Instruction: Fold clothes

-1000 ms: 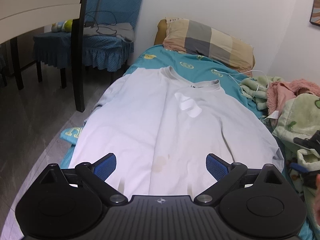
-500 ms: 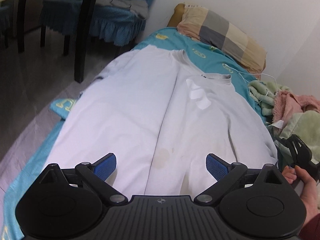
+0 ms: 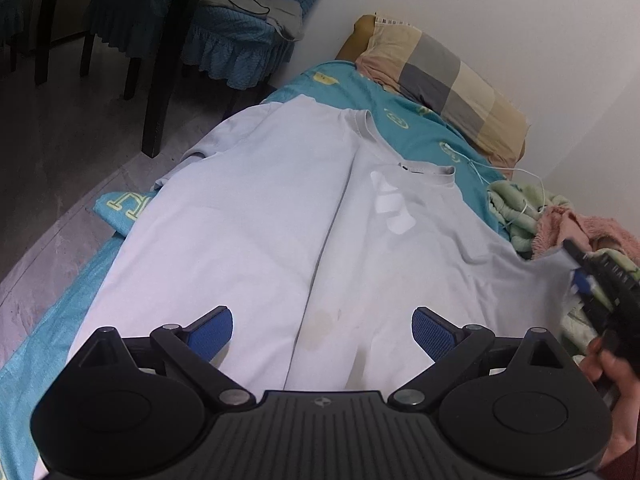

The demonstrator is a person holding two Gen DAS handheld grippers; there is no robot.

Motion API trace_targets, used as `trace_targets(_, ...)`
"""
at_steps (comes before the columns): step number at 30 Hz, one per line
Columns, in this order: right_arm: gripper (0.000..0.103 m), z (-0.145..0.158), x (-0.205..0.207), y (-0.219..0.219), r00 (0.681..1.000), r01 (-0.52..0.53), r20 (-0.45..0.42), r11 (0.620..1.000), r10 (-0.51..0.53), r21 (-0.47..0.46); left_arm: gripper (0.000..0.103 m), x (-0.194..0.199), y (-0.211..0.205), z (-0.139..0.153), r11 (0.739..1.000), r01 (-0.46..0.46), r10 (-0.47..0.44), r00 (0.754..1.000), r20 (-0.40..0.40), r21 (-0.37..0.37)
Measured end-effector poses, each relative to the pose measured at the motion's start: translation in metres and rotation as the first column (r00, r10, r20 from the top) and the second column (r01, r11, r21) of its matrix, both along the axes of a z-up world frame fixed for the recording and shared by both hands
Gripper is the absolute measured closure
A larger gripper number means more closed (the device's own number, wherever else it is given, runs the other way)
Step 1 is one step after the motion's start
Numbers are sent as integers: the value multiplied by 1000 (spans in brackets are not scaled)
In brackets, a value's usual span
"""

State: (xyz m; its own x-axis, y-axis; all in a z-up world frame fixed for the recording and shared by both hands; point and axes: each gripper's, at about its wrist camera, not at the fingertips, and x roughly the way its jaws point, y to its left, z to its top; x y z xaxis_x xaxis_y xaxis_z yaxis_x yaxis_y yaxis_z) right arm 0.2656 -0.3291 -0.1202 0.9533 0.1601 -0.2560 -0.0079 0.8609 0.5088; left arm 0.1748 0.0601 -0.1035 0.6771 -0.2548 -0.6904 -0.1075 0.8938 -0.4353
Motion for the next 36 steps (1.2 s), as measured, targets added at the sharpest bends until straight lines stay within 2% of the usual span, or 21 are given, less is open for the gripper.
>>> trace_targets(2, 65, -15, 3, -13, 993, 24, -115, 995, -12, 100, 5, -2, -1, 0, 1000, 5, -5, 1000, -1, 6)
trace_targets(6, 57, -59, -9, -31, 951, 201, -285, 945, -124, 259, 5, -5, 0, -3, 1000, 4, -3, 1000, -12, 19)
trace_targets(7, 49, -68, -20, -40, 941, 244, -307, 917, -145, 316, 5, -4, 1, -4, 1000, -1, 1, 1000, -17, 20)
trace_targets(8, 45, -76, -21, -48, 941, 267, -305, 881, -149, 392, 5, -4, 1, -5, 1000, -4, 5, 1000, -21, 19)
trace_targets(9, 39, -83, -23, -55, 940, 287, -304, 838, -153, 464, 5, -3, 2, -6, 1000, -8, 8, 1000, -26, 16)
trace_targets(10, 30, -91, -25, -63, 941, 302, -300, 791, -158, 532, 5, -2, 2, -7, 1000, -10, 10, 1000, -30, 13)
trace_targets(12, 16, -98, -28, -69, 945, 316, -274, 720, -180, 618, 5, 1, 2, -9, 1000, -11, 11, 999, -37, 8)
trace_targets(15, 16, -103, -22, -73, 925, 369, -322, 670, -200, 644, 5, 5, 0, -13, 1000, -8, 9, 999, -48, 15)
trace_targets(16, 16, -105, -16, -72, 920, 379, -339, 666, -196, 642, 5, 7, -2, -14, 1000, -6, 7, 999, -52, 17)
trace_targets(19, 16, -106, 2, -68, 882, 458, -385, 677, -270, 575, 5, 11, -3, -20, 1000, -5, 6, 998, -69, 21)
trace_targets(22, 17, -109, 11, -71, 840, 538, -388, 677, -380, 503, 5, 14, -3, -25, 1000, -4, 6, 997, -80, 17)
trace_targets(23, 18, -107, 17, -69, 829, 554, -386, 698, -406, 454, 5, 14, -3, -25, 1000, -4, 6, 997, -80, 17)
trace_targets(24, 32, -101, 21, -66, 816, 566, -380, 733, -435, 378, 5, 15, -3, -26, 1000, -4, 5, 997, -79, 16)
trace_targets(25, 50, -94, 26, -61, 806, 573, -371, 768, -462, 287, 5, 15, -3, -26, 1000, -5, 7, 997, -79, 14)
trace_targets(26, 62, -86, 30, -57, 798, 572, -359, 795, -484, 199, 5, 15, -2, -25, 1000, -8, 9, 997, -77, 9)
trace_targets(27, 84, -78, 33, -53, 801, 559, -339, 819, -492, 132, 5, 15, -1, -24, 1000, -12, 12, 997, -74, 3)
trace_targets(28, 90, -69, 35, -50, 805, 546, -318, 835, -501, 64, 5, 14, 0, -22, 1000, -15, 15, 998, -66, -2)
trace_targets(31, 92, -33, 38, -37, 828, 497, -214, 855, -519, -150, 5, 11, 5, -12, 1000, -19, 19, 999, -29, -8)
trace_targets(33, 93, -10, 39, -22, 861, 435, -136, 848, -490, -301, 5, 8, 7, -1, 1000, -17, 17, 1000, 12, 6)
trace_targets(36, 93, 15, 42, 32, 935, 295, -5, 786, -354, -543, 5, 3, 12, 16, 998, -21, 16, 997, 80, 51)
